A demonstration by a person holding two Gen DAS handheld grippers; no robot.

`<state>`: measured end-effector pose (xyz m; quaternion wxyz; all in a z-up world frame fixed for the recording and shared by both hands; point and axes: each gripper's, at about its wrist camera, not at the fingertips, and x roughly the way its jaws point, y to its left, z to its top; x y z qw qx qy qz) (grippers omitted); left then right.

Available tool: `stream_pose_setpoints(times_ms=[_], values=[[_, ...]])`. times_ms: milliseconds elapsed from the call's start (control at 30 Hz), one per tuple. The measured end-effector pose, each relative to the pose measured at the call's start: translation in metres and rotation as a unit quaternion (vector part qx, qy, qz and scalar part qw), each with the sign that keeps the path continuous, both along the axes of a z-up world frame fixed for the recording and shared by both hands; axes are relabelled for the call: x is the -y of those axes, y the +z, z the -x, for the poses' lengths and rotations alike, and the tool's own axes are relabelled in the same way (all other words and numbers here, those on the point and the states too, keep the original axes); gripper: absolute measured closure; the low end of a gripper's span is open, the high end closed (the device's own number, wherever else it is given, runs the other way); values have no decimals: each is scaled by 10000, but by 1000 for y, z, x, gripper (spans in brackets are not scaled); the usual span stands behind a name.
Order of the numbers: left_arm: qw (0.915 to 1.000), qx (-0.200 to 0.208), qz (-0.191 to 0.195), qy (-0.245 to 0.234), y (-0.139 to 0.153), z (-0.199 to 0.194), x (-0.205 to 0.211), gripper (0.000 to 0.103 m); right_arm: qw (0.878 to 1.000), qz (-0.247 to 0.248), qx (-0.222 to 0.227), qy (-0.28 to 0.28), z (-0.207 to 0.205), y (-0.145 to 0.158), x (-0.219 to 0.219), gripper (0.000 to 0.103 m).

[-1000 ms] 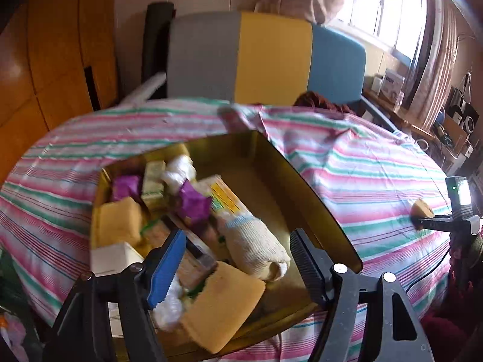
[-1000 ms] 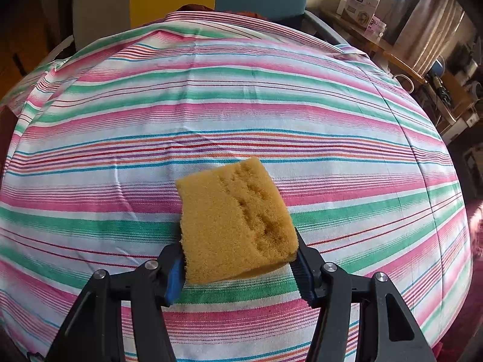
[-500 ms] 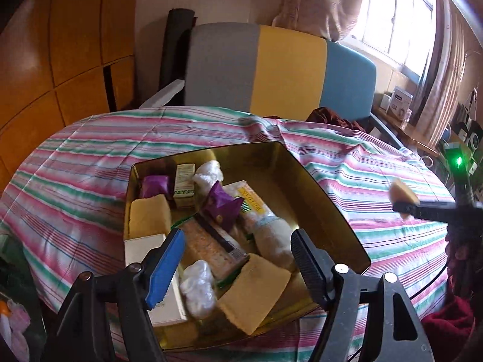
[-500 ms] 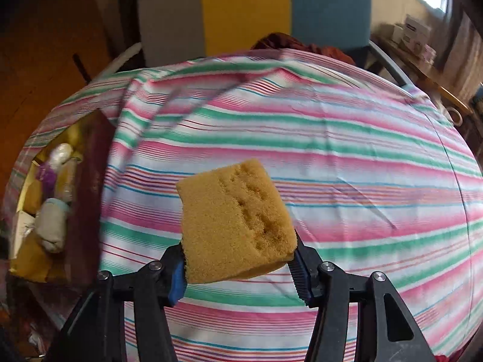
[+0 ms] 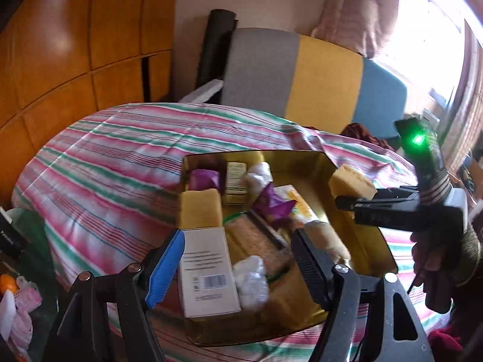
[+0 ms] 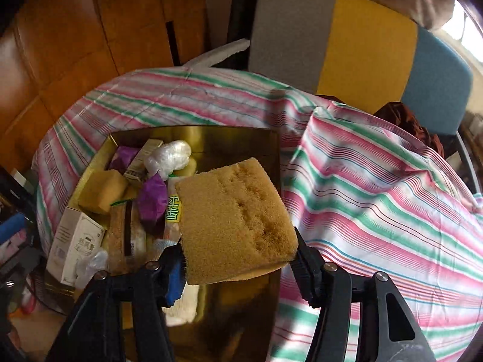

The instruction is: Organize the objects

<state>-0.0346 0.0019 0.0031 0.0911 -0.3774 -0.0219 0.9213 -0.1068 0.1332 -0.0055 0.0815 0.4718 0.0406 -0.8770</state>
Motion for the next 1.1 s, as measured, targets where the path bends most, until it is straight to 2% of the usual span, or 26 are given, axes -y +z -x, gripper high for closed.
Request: stream_pose_setpoints(times_ms=[133, 233, 333, 500, 633, 833, 967, 1100], values=[[9999, -23, 64, 144, -1, 1, 5, 29, 9994, -317, 171, 5, 13, -21, 10, 40], [9997, -70, 120, 216, 1, 1, 5, 29, 9990, -308, 312, 94, 12, -30, 15, 28], [9992, -131, 232, 288, 2, 0, 3, 29, 9992, -271, 262, 95, 8, -32, 16, 23], [9978, -224, 363, 511, 6, -4, 1, 29, 9997, -108, 169, 105, -4, -29, 19, 4], [9952, -368, 513, 744, 12, -11, -1, 29, 9999, -81, -93, 0, -23, -21, 19, 2], [9938, -628, 521, 759, 22, -29, -9, 29, 9966, 125, -611, -541, -64, -8, 5, 0], [9953, -624, 340, 655, 25, -38, -14, 29, 9916, 355, -899, -858, -95, -1, -5, 0], [9956, -627, 334, 613, 26, -45, -20, 31, 9897, 411, -1061, -870, -116, 2, -7, 0]])
